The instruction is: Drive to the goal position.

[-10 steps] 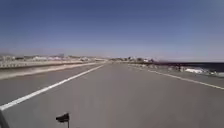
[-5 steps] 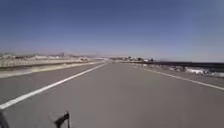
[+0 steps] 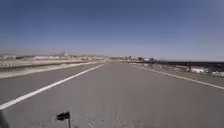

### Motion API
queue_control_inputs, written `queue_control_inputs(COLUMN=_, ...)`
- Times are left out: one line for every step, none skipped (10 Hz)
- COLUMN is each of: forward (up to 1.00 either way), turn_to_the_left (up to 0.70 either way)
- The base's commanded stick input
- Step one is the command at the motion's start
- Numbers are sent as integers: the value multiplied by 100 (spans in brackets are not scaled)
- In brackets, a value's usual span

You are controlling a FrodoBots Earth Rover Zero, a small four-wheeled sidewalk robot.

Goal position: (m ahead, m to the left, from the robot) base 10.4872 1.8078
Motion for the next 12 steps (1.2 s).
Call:
queue_control_inputs(forward=100, turn_to_the_left=0)
queue_control_inputs(forward=100, turn_to_the_left=0)
queue_control_inputs(forward=100, turn_to_the_left=0)
queue_control_inputs(forward=100, turn_to_the_left=0)
queue_control_inputs(forward=100, turn_to_the_left=0)
queue_control_inputs(forward=100, turn_to_the_left=0)
queue_control_inputs(forward=100, turn_to_the_left=0)
queue_control_inputs(forward=100, turn_to_the_left=0)
queue_control_inputs(forward=100, turn_to_the_left=0)
queue_control_inputs(forward=100, turn_to_the_left=0)
queue_control_inputs(forward=100, turn_to_the_left=0)
queue_control_inputs(forward=100, turn_to_the_left=0)
